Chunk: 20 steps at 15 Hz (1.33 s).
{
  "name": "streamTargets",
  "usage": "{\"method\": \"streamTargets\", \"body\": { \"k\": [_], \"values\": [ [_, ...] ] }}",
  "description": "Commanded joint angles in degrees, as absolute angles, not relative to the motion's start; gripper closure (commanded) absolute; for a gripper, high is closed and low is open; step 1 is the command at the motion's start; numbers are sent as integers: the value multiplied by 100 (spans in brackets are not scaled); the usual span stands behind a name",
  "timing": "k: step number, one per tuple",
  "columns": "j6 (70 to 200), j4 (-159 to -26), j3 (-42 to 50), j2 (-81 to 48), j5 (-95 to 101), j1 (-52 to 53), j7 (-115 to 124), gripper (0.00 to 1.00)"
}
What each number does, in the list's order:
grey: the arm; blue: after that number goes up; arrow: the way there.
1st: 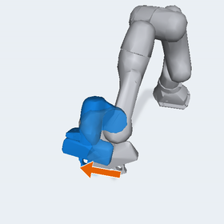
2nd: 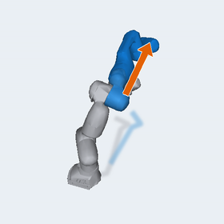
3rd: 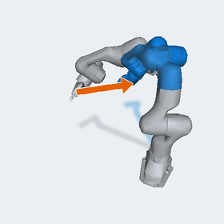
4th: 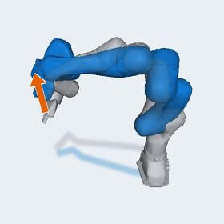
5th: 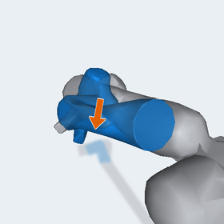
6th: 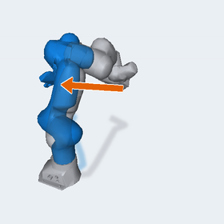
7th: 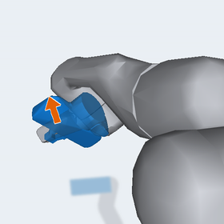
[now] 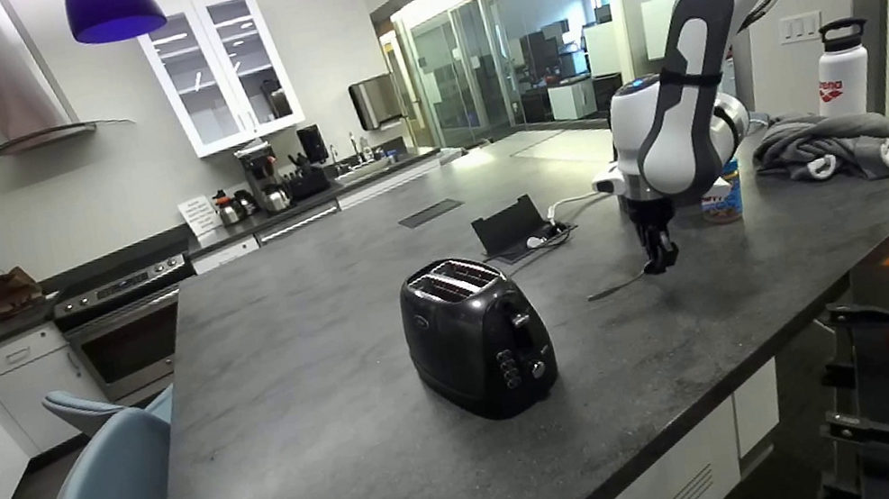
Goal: Pick up the spoon and place it in the utensil holder
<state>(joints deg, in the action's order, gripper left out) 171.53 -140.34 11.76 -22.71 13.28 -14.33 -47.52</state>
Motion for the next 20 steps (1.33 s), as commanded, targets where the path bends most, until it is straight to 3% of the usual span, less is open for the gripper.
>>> {"method": "streamTargets", "body": {
  "k": [1,4,12,20],
  "values": [
    [16681,-14172,1914,-1499,2066,-788,-4014,97],
    [15893,-13900,2380,-1091,3086,-430,-3278,97],
    [13299,-13104,1603,-463,4637,-684,-2662,97],
    [11851,-12459,1305,-863,6025,-819,-2945,97]
  ]
}}
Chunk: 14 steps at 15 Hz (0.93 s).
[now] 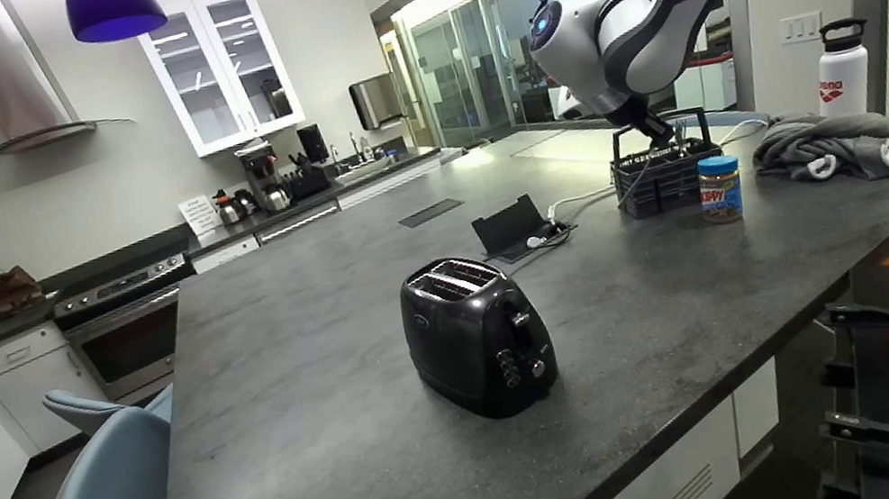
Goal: Pick up the spoon and place it in the utensil holder
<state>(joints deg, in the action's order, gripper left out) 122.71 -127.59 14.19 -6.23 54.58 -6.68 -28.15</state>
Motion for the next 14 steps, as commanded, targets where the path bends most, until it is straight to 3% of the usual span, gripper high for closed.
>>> {"method": "streamTargets", "body": {
  "k": [1,6,7,10,11,14],
  "values": [
    [11785,-12423,1320,-924,6353,-857,-2954,97],
    [11943,-12570,1274,-989,7267,-1116,-2829,97],
    [11948,-12571,1275,-1028,7326,-1157,-2804,89],
    [11949,-12571,1262,-1044,7313,-1174,-2804,89],
    [11950,-12571,1257,-1044,7311,-1172,-2804,97],
    [11615,-12259,1323,-1184,7391,-1211,-2831,97]
  ]
}}
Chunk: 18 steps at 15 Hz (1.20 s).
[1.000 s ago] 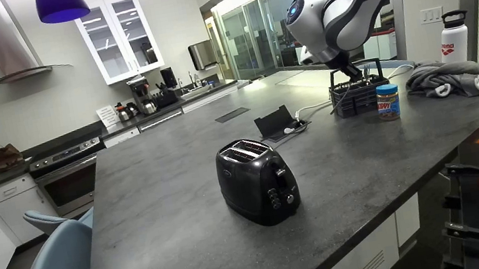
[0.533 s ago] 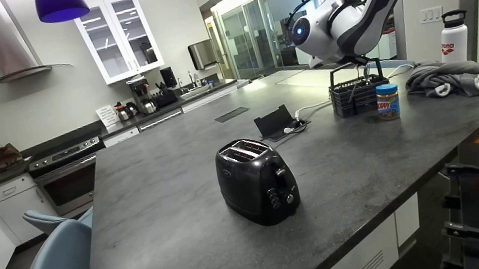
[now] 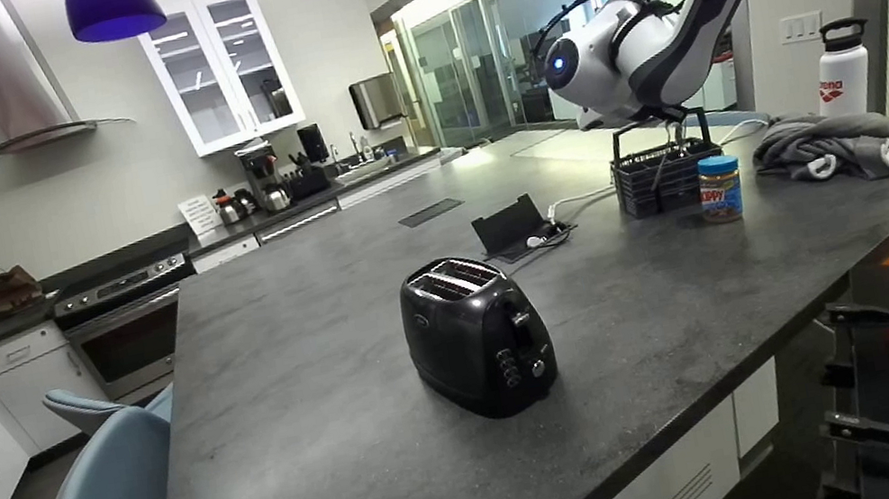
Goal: Pick up the spoon and place it in the utensil holder
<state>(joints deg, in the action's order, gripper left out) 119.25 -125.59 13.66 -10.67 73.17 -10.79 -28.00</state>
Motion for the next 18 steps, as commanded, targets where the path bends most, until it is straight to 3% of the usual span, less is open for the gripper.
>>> {"method": "streamTargets", "body": {
  "k": [1,18],
  "values": [
    [11560,-12154,1337,-1228,7376,-1252,-2925,97],
    [11495,-10209,1484,-3159,10030,-1649,-3659,97]
  ]
}}
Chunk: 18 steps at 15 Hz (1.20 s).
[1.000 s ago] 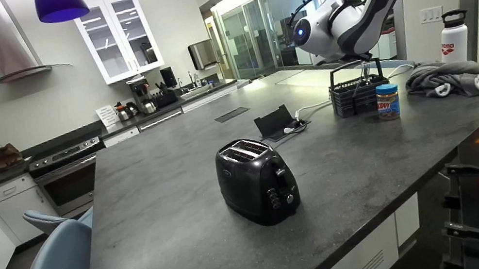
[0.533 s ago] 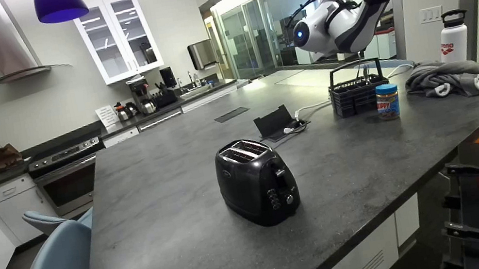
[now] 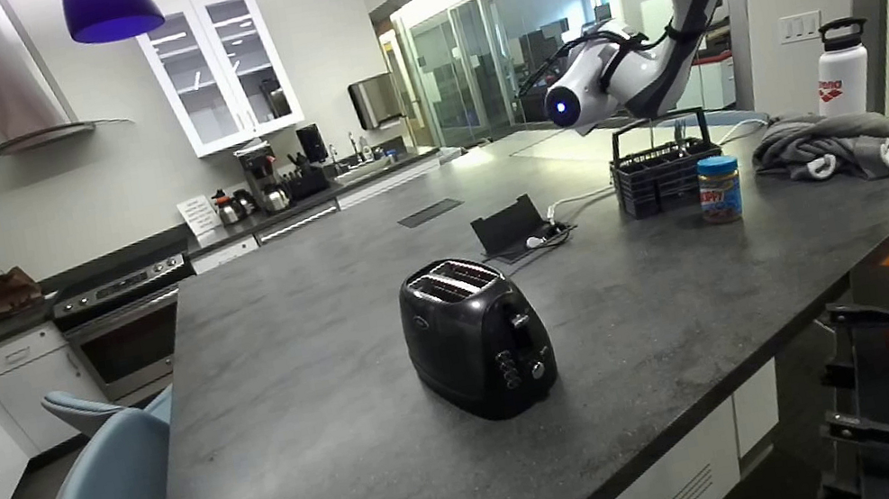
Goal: Pick up the spoon and place it in the utensil holder
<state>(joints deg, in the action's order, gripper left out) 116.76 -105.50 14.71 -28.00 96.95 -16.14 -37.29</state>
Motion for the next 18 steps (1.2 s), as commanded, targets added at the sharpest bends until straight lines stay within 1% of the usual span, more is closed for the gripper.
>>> {"method": "streamTargets", "body": {
  "k": [1,8,18],
  "values": [
    [11516,-10139,1479,-3265,10093,-1685,-3617,97],
    [11752,-9692,1389,-3832,9963,-1915,-3245,97],
    [11754,-9343,1338,-4072,9870,-1900,-2961,97]
  ]
}}
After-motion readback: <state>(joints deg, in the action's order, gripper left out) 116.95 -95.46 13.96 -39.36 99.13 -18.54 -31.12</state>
